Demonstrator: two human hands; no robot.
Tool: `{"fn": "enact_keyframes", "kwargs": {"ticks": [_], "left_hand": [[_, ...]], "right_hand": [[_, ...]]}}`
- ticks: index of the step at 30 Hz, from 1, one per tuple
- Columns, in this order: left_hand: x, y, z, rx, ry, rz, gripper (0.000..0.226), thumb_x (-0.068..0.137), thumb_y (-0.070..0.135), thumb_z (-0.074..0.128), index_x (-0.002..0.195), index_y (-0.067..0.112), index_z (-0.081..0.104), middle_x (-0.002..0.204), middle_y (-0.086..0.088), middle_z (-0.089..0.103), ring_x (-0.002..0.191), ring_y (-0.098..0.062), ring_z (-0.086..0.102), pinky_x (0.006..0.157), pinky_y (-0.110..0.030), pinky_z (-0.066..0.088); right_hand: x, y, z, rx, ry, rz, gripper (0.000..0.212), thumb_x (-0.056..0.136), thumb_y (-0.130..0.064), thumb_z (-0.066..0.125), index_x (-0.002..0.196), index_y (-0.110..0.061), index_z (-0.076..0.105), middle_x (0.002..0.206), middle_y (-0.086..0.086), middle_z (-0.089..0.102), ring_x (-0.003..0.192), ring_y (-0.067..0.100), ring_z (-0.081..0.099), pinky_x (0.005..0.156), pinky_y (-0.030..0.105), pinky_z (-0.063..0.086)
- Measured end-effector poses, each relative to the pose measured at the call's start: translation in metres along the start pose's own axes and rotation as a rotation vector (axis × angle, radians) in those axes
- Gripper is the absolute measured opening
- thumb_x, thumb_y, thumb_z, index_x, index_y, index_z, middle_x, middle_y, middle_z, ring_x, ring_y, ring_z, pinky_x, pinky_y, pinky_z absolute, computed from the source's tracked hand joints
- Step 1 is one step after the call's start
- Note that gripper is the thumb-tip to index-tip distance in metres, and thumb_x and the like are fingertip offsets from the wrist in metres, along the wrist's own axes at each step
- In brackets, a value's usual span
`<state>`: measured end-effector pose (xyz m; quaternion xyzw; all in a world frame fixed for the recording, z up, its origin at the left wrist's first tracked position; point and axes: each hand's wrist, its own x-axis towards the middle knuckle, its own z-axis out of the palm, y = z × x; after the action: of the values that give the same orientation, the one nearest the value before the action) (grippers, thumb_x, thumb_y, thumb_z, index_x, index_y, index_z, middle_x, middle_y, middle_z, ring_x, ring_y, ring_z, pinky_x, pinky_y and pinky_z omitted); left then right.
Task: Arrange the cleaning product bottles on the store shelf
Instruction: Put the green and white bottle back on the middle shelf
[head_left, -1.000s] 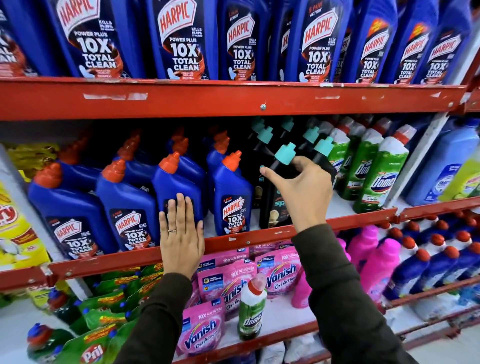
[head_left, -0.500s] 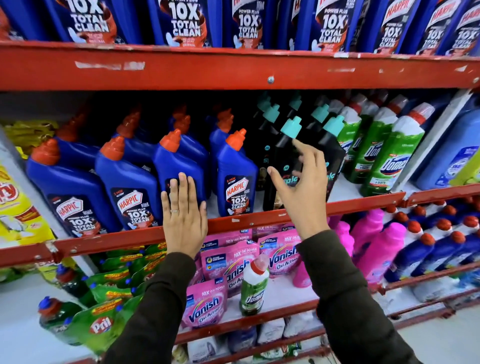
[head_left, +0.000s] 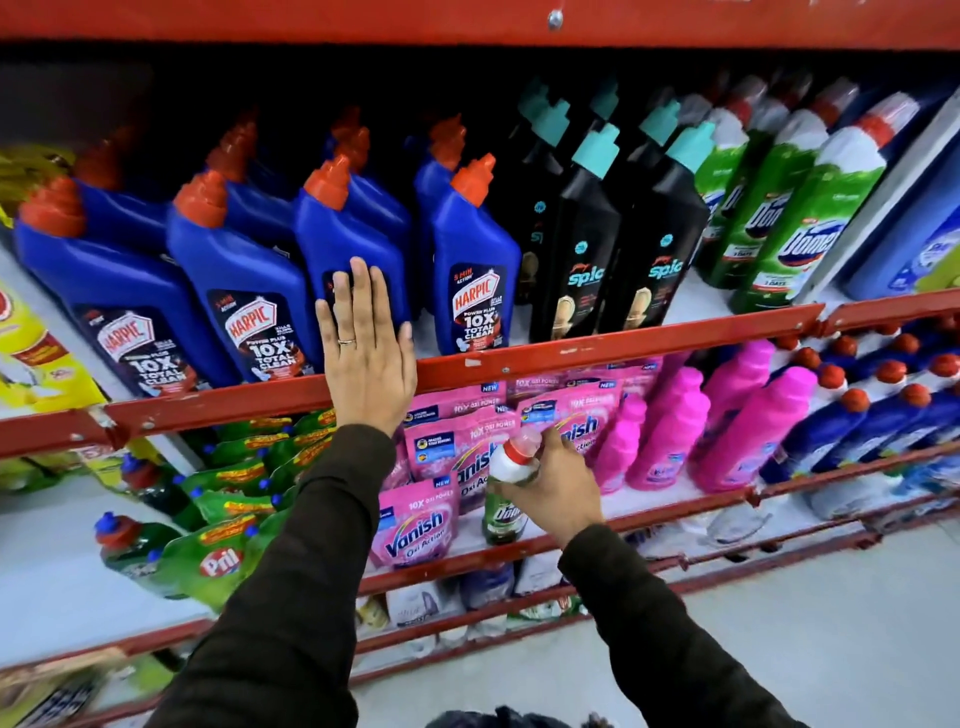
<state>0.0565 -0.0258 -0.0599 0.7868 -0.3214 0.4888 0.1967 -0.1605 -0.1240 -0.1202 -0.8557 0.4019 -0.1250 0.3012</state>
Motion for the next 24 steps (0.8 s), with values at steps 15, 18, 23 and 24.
{"fn": "enact_keyframes", "kwargs": {"ticks": [15,18,23,24], "left_hand": [[-0.001,-0.003,-0.001,-0.076,-0.013,-0.007,0.07,0.11,0.031,0.029,0.164,0.007,-0.008,0.172,-0.009,-0.016,0.158,-0.02,-0.021,0.13,-0.041,-0.013],[-0.002,-0.003,-0.001,-0.108,-0.008,-0.003,0.067,0.111,0.032,0.027,0.164,0.005,-0.005,0.171,-0.004,-0.021,0.159,-0.02,-0.019,0.13,-0.041,-0.012],[-0.002,-0.003,0.001,-0.128,-0.004,-0.005,0.068,0.109,0.031,0.027,0.164,0.005,-0.003,0.172,-0.007,-0.017,0.16,-0.022,-0.016,0.13,-0.042,-0.011],[-0.001,-0.003,0.001,-0.134,-0.004,-0.004,0.068,0.109,0.031,0.027,0.164,0.005,-0.003,0.172,-0.007,-0.017,0.16,-0.022,-0.016,0.13,-0.042,-0.01]], "right_hand": [[-0.004,-0.057,-0.185,0.342,0.656,-0.327,0.061,0.07,-0.066,0.076,0.118,-0.031,0.059,0.112,-0.003,0.058,0.098,0.019,0.063,0.088,0.04,0.056],[0.008,-0.058,-0.224,0.281,0.769,-0.31,0.071,0.072,-0.065,0.077,0.128,-0.024,0.061,0.116,0.001,0.058,0.097,0.024,0.064,0.084,0.037,0.055],[0.036,-0.043,-0.267,0.227,0.938,-0.279,0.063,0.077,-0.046,0.085,0.127,-0.016,0.061,0.12,0.009,0.058,0.097,0.026,0.064,0.08,0.016,0.035],[0.043,-0.04,-0.272,0.225,0.946,-0.282,0.063,0.077,-0.043,0.085,0.128,-0.014,0.06,0.123,0.013,0.058,0.098,0.028,0.064,0.081,0.016,0.035]]}}
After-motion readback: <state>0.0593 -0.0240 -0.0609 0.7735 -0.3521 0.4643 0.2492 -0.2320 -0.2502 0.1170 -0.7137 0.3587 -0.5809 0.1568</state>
